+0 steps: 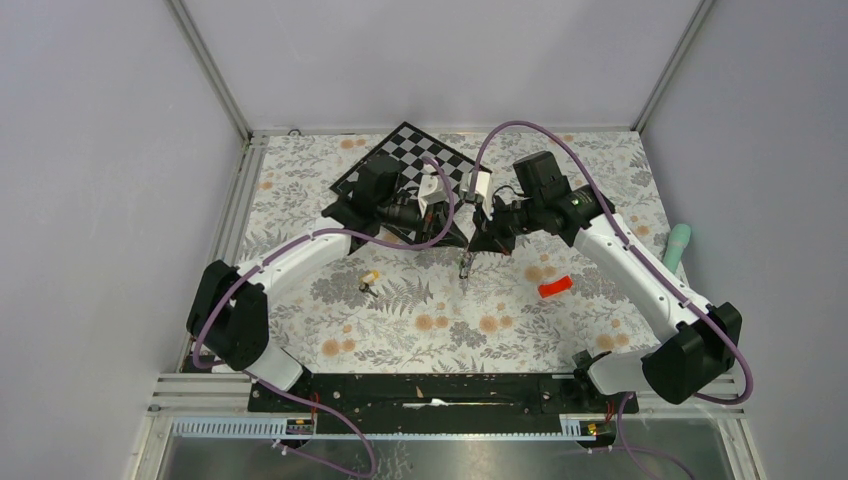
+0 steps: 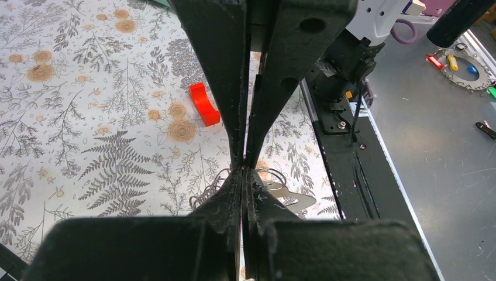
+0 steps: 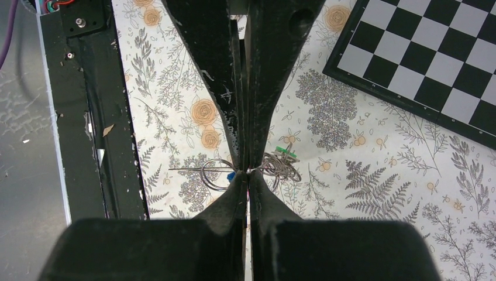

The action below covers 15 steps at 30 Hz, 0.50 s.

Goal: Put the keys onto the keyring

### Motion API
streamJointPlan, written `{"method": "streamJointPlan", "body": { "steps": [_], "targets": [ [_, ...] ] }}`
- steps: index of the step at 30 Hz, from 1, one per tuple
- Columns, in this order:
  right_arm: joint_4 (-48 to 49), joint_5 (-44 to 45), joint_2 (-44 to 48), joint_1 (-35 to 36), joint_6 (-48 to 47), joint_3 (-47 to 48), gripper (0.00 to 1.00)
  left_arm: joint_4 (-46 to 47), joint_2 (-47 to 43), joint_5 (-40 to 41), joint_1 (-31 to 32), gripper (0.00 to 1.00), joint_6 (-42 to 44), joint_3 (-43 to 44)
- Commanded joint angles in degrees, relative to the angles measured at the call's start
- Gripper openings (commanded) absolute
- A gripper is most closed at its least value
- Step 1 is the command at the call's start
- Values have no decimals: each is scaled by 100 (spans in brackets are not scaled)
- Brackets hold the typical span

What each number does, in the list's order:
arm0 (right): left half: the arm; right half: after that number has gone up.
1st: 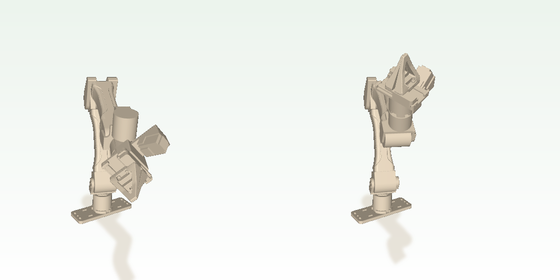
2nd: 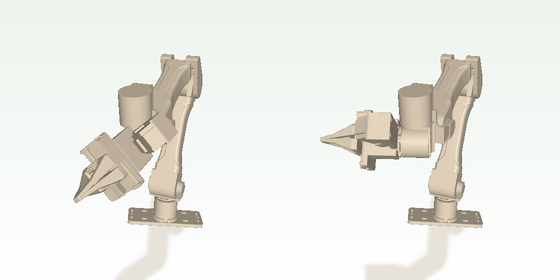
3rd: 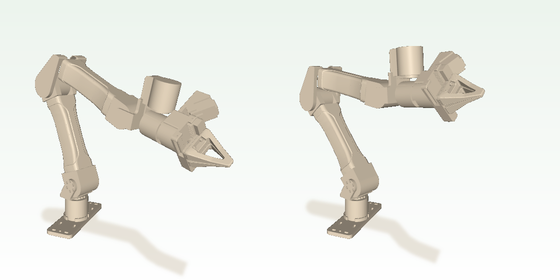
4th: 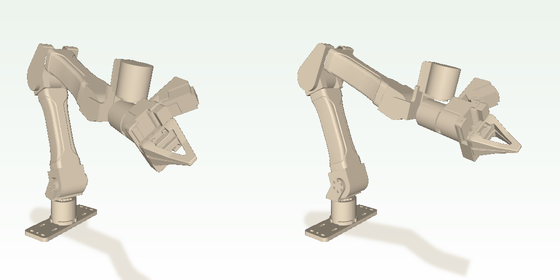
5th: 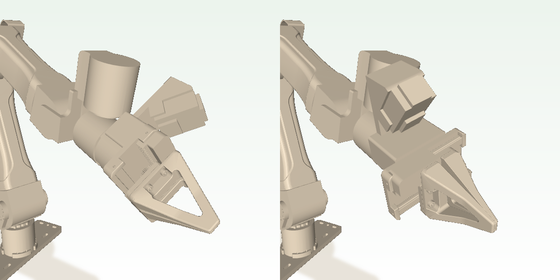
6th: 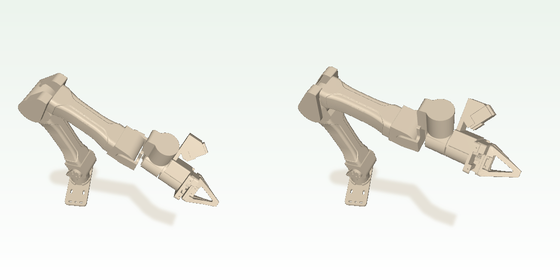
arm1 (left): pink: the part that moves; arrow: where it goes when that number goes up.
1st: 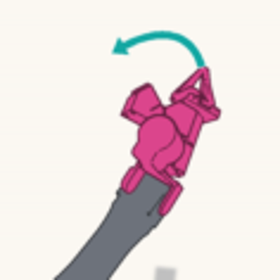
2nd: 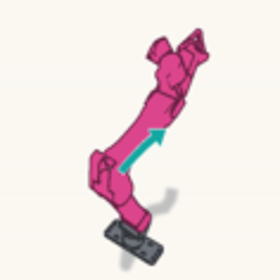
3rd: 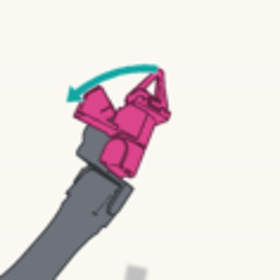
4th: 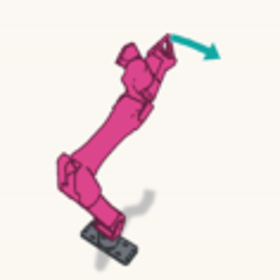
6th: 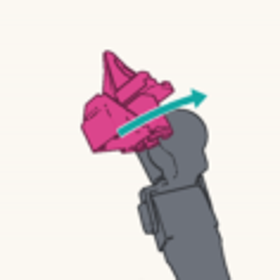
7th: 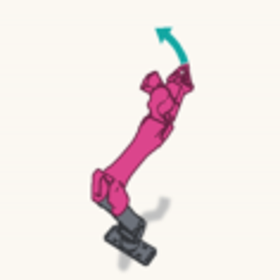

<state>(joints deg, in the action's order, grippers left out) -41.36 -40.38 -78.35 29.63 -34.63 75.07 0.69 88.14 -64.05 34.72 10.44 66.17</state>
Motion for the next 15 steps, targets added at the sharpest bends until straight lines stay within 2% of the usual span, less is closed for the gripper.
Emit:
{"method": "streamJointPlan", "body": {
  "steps": [1,4,6,11,12,15],
  "targets": [
    [405,-7,236,61,198,-56,7,665,-114,-35,0,0,-411,-182],
    [643,97,380,58,324,-216,27,1203,-223,-97,-66,0,-936,-370],
    [737,130,432,52,411,-230,36,1892,-297,-197,-160,0,-1628,-579],
    [812,-328,565,-214,685,-116,45,4770,-473,-138,-371,0,-4021,-1331],
    [824,-475,577,-287,743,-89,46,5076,-485,-116,-384,0,-4366,-1426],
    [914,-861,563,-441,910,-67,47,5343,-499,-56,-379,0,-4634,-1557]
  ]
}}
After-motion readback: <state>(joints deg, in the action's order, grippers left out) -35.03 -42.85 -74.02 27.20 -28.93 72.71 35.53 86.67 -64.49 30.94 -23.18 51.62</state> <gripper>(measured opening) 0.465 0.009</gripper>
